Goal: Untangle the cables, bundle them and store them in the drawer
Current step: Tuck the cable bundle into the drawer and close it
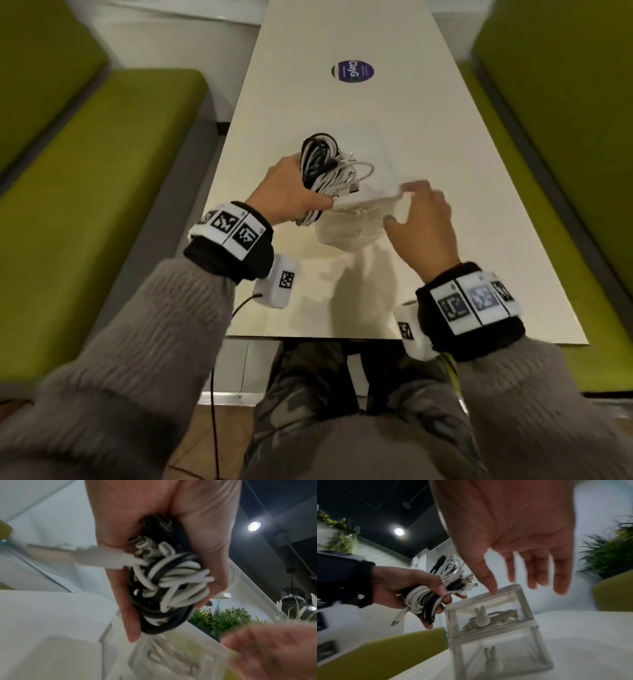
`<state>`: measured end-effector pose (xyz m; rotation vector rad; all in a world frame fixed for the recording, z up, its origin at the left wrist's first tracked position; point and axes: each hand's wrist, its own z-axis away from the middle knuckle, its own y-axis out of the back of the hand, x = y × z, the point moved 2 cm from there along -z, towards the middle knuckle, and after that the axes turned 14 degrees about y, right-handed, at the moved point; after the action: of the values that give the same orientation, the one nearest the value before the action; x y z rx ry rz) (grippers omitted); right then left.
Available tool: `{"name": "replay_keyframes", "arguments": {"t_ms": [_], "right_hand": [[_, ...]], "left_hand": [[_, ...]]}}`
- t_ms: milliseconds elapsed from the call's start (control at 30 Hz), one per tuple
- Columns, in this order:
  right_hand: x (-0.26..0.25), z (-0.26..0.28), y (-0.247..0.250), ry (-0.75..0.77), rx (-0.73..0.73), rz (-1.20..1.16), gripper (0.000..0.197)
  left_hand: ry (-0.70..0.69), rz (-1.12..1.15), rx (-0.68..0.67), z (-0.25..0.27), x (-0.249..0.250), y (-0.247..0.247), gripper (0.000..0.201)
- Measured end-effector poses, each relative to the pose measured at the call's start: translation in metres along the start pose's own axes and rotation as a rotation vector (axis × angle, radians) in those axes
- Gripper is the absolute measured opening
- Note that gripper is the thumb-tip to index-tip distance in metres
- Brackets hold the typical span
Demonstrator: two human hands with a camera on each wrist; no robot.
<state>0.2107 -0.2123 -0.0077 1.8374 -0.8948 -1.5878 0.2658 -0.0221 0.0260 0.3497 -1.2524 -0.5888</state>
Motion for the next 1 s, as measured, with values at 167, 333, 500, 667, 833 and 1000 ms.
{"name": "replay_keyframes", "arguments": {"t_ms": [167,333,500,667,833,1000], "right_hand": [[0.013,0.014,-0.024,-0.353,-0.31,-0.187,0.027],[0.001,0.012,-0.044,-0.582,-0.283,-0.764,0.024],[-0.001,0.008,-0.057,-0.661,-0.099,-1.016,0.014],[0.0,0.01,-0.062,-0.691,-0.086,-1.028,0.016],[0.006,0.027,-0.06,-0.726,-0.179,-0.931,0.016],[0.007,0.061,-0.056,-0.787,-0.274,-0.91,0.013]], "left_hand": [[-0.075,-0.32,0.061,-0.018,0.031,0.017,0.048],[-0.078,-0.63,-0.011,-0.026,0.03,0.008,0.052],[-0.037,-0.719,-0.06,-0.029,0.035,0.009,0.05],[-0.016,-0.732,-0.074,-0.034,0.035,0.006,0.049],[-0.004,-0.708,-0.073,-0.037,0.033,0.006,0.052],[-0.007,-0.709,-0.077,-0.043,0.036,0.007,0.054]]}}
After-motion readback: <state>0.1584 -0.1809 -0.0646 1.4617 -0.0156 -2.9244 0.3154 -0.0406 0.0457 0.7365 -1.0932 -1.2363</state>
